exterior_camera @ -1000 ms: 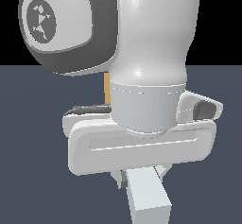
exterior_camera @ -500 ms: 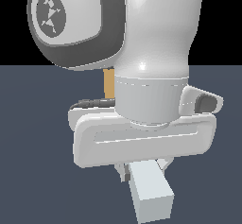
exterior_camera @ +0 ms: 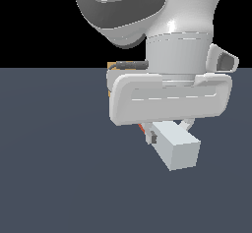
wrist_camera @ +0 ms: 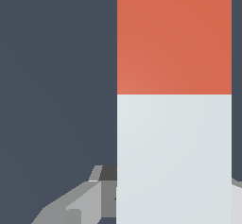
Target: Insert the peg into the horizontal hole in a box.
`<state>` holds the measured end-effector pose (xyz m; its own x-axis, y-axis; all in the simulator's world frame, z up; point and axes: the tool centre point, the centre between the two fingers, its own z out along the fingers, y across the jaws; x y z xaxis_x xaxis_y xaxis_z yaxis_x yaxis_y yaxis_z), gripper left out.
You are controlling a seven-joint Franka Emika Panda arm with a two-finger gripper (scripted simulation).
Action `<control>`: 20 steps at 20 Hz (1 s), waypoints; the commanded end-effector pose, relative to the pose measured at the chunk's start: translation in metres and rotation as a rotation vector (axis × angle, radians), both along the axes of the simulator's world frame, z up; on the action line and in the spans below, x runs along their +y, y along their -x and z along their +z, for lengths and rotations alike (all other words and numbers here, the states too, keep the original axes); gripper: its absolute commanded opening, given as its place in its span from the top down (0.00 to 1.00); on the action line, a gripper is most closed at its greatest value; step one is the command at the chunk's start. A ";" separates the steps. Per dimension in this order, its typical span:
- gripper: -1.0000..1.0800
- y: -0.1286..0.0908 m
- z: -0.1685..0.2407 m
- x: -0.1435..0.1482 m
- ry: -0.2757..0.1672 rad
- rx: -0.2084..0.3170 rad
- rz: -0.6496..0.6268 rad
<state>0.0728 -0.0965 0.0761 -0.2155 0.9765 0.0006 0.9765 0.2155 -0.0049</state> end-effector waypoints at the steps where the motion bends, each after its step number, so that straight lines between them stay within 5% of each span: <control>1: 1.00 -0.014 0.019 0.017 0.000 -0.005 0.022; 10: 1.00 -0.044 0.061 0.060 0.000 -0.005 0.077; 20: 1.00 -0.052 0.071 0.071 -0.001 -0.005 0.091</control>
